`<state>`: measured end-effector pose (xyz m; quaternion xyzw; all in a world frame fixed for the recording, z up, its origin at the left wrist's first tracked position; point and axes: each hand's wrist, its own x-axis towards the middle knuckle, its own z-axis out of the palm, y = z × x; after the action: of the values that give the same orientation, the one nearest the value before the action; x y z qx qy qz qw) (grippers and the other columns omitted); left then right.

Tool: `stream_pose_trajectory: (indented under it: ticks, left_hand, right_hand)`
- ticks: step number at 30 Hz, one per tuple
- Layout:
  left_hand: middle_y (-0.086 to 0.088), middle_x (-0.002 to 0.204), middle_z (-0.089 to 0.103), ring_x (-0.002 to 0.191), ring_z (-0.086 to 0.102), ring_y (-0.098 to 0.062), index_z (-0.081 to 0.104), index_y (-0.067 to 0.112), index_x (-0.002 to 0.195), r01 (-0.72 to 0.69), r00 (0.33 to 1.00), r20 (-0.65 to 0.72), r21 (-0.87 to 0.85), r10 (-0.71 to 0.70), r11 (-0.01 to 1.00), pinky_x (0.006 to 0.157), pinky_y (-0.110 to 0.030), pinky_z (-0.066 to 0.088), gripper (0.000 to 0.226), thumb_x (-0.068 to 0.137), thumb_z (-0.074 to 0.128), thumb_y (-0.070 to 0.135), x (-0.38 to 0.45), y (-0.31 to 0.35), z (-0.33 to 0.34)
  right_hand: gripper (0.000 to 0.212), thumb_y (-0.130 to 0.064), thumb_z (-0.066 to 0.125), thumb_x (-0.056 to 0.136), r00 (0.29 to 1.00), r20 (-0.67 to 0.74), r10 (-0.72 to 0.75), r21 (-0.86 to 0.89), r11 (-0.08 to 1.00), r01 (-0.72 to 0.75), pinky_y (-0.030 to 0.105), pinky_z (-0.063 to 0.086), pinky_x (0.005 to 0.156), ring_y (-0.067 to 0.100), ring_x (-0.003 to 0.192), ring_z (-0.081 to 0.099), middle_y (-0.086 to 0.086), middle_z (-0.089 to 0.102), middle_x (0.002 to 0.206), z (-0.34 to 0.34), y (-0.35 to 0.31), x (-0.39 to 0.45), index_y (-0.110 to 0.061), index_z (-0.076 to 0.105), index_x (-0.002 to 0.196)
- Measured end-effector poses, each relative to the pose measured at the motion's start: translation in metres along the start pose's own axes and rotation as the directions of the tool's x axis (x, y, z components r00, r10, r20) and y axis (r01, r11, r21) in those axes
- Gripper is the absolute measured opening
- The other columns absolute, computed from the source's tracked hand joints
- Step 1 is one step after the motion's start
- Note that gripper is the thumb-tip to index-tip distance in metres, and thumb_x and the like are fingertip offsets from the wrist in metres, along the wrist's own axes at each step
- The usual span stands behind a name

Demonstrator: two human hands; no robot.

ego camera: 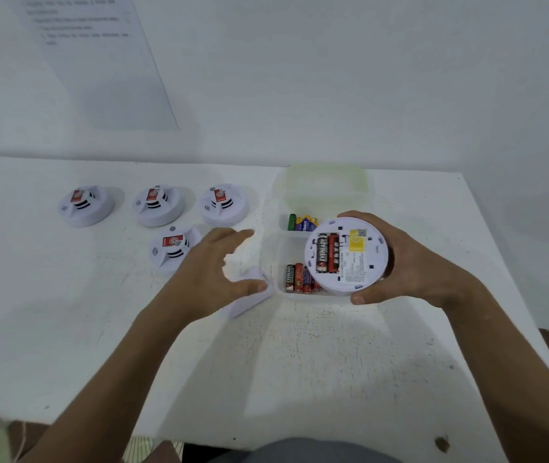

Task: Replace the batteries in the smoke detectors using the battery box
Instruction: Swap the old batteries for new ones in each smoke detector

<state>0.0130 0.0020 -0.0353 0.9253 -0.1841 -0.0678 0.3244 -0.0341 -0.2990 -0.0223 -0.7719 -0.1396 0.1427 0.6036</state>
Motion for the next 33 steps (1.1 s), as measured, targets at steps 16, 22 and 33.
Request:
stream_pose_trajectory:
  ticks: [16, 22, 33]
  left_hand:
    - [0.003, 0.099, 0.045, 0.088, 0.042, -0.012, 0.067, 0.017, 0.104, 0.086, 0.993, 0.055, 0.263, -0.105, 0.961, 0.073, -0.021, 0.033, 0.062, 0.063, 0.072, 0.063, -0.037, -0.058, 0.024]
    - [0.006, 0.099, 0.05, 0.085, 0.05, -0.01, 0.068, 0.015, 0.1, 0.086, 0.996, 0.015, 0.187, -0.09, 0.979, 0.071, -0.021, 0.047, 0.071, 0.052, 0.065, 0.066, -0.066, -0.073, -0.008]
    - [0.003, 0.102, 0.057, 0.09, 0.054, -0.002, 0.069, 0.014, 0.106, -0.155, 0.951, -0.265, 0.044, 0.161, 0.987, 0.072, -0.007, 0.038, 0.057, 0.059, 0.075, 0.045, -0.087, -0.075, -0.131]
  right_hand:
    - [0.098, -0.002, 0.088, 0.056, 0.997, 0.082, -0.006, -0.009, 1.0, 0.006, 0.026, 0.055, 0.092, 0.012, 0.129, 0.053, -0.013, 0.056, 0.136, 0.031, -0.011, 0.005, -0.028, 0.045, 0.14]
    - [0.097, -0.001, 0.089, 0.054, 0.992, 0.122, -0.019, -0.006, 1.0, 0.02, 0.02, 0.054, 0.086, 0.007, 0.126, 0.054, -0.008, 0.053, 0.137, 0.063, -0.023, 0.033, -0.031, 0.048, 0.137]
    - [0.099, 0.007, 0.09, 0.056, 0.977, 0.209, -0.04, 0.014, 0.999, 0.038, 0.027, 0.056, 0.085, 0.011, 0.12, 0.061, -0.007, 0.063, 0.13, 0.159, -0.064, 0.118, -0.026, 0.046, 0.139]
